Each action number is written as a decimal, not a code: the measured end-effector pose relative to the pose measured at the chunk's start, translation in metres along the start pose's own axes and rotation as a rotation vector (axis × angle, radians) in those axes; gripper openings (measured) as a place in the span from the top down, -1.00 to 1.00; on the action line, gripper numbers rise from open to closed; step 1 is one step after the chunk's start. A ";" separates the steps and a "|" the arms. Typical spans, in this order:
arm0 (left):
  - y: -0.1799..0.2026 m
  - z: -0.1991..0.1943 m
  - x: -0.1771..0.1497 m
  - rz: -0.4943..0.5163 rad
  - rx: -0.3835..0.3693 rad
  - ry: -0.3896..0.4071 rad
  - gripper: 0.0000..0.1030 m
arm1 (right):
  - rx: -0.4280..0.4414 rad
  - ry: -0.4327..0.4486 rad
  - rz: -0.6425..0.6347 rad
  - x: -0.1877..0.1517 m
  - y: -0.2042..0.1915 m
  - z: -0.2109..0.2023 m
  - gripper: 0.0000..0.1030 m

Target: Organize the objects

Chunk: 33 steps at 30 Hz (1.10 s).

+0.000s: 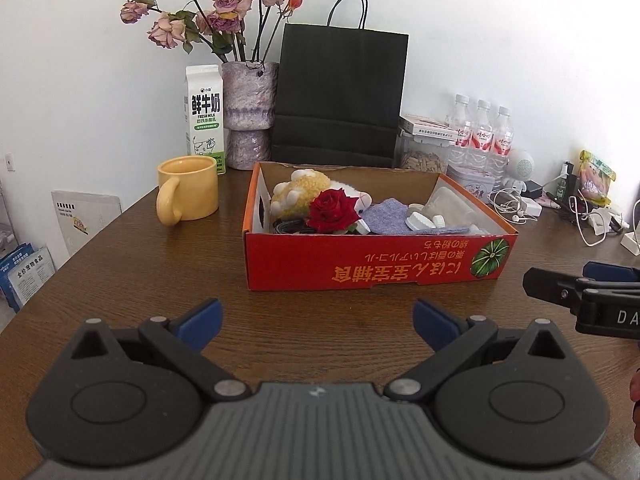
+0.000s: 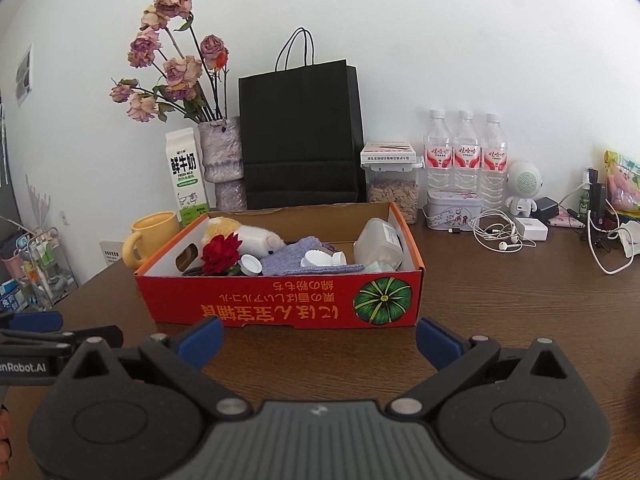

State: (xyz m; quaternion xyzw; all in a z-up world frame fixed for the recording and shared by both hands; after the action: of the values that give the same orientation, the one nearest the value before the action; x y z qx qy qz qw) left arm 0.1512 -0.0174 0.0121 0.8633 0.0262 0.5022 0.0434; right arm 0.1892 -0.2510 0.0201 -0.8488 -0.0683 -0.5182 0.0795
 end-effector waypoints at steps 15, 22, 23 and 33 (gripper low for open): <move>-0.001 -0.003 -0.001 -0.001 0.000 0.000 -1.00 | 0.001 0.001 -0.006 0.000 -0.004 -0.004 -1.00; 0.000 -0.003 -0.001 0.002 -0.001 -0.001 -1.00 | 0.001 0.001 -0.007 0.000 -0.004 -0.005 -1.00; 0.001 -0.003 -0.001 0.003 0.001 -0.001 -1.00 | 0.001 0.001 -0.007 0.000 -0.005 -0.005 -1.00; 0.002 -0.003 -0.001 0.012 0.005 -0.005 -1.00 | 0.000 0.001 -0.006 0.000 -0.005 -0.005 -1.00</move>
State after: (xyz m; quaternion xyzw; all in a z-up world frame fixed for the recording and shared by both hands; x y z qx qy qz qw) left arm 0.1486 -0.0194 0.0131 0.8648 0.0220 0.5001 0.0384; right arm 0.1841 -0.2467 0.0224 -0.8484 -0.0709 -0.5187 0.0780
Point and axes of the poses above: each gripper's, at about its wrist camera, not at the fingertips, and z roughly the way its jaws point, y to its right, x to its top, the point moved 1 cm from there along z, roughly the way its jaws point, and after that the axes turned 4 degrees about -x, right-handed, at the moved point
